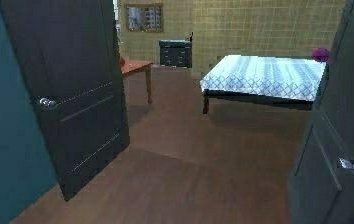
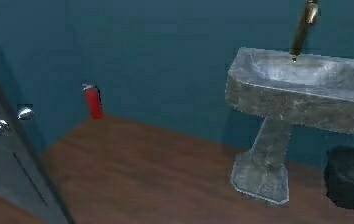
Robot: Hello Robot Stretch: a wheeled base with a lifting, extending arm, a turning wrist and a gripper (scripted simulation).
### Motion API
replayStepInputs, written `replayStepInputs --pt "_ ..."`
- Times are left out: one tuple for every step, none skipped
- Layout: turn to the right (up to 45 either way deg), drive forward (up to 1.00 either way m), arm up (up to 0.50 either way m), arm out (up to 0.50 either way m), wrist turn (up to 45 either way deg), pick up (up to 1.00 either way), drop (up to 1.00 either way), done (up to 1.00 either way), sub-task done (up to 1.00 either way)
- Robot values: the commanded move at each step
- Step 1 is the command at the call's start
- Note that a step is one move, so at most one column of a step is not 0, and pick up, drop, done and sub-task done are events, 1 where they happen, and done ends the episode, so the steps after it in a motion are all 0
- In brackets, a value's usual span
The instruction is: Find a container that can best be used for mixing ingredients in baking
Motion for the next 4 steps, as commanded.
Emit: replayStepInputs --pt "0.0 1.0 0.0 0.0 0.0 0.0 0.0 0.0 0.0" --pt "0.0 1.0 0.0 0.0 0.0 0.0 0.0 0.0 0.0" --pt "-9.0 0.0 0.0 0.0 0.0 0.0 0.0 0.0 0.0" --pt "0.0 0.45 0.0 0.0 0.0 0.0 0.0 0.0 0.0"
